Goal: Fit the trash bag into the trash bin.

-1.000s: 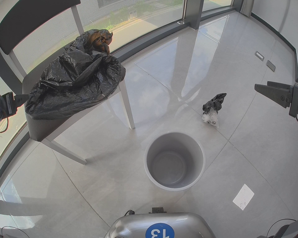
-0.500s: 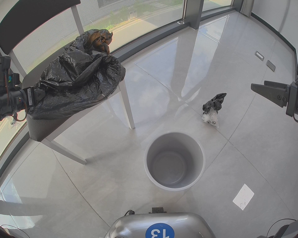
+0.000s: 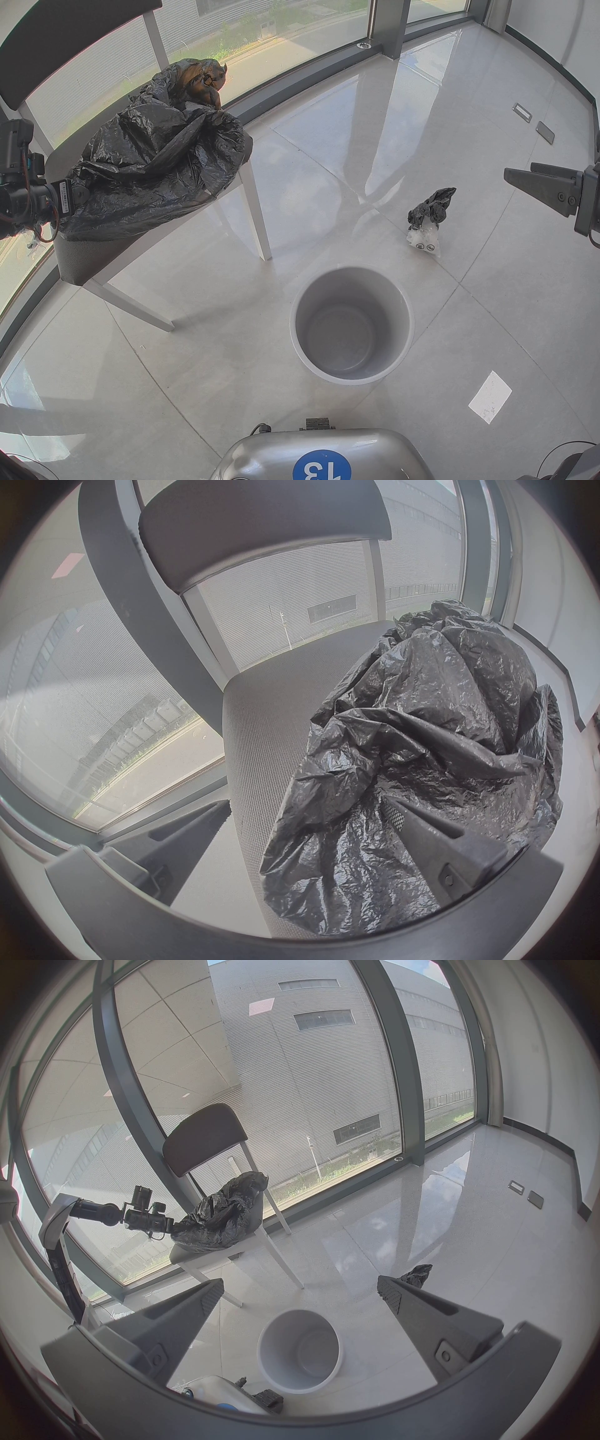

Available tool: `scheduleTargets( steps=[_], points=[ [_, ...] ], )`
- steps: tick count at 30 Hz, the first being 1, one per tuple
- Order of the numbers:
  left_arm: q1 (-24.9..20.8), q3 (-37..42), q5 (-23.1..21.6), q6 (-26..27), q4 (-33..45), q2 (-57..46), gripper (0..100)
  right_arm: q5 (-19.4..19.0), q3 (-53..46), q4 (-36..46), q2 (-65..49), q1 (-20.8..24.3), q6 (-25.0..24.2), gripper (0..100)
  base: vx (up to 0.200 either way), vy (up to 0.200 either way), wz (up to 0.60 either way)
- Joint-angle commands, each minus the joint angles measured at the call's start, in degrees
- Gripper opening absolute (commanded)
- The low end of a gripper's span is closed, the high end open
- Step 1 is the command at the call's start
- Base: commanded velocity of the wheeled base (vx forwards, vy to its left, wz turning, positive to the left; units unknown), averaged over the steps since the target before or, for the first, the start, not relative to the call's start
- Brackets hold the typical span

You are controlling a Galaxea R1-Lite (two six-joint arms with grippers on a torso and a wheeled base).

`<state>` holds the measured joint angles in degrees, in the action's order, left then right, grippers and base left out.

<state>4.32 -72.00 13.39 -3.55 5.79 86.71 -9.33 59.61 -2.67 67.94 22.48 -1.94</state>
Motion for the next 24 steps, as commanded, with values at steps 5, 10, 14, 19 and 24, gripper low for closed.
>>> scheduleTargets(
  steps=[5,10,14,19,24],
  points=[
    [0.0,-0.1,-0.6,-0.2,-0.1,1.3,100,0.0,-0.4,-0.1,-0.4,0.0,0.0,100,0.000,0.000,0.00],
    [-0.1,-0.2,-0.6,-0.6,-0.1,2.0,100,0.0,-0.3,-0.1,-0.4,0.0,0.1,100,0.000,0.000,0.00],
    [-0.3,-0.3,-0.6,-0.7,-0.1,2.3,100,0.0,-0.4,-0.1,-0.4,0.0,0.2,100,0.000,0.000,0.00],
    [-0.3,-0.2,-1.0,-0.8,-0.1,2.6,100,0.0,-0.3,-0.1,-0.4,0.0,0.4,100,0.000,0.000,0.00],
    [-0.3,-0.3,-1.0,-1.0,0.0,2.5,0,0.0,-0.1,-0.1,-0.4,0.1,0.5,100,0.000,0.000,0.00]
  ],
)
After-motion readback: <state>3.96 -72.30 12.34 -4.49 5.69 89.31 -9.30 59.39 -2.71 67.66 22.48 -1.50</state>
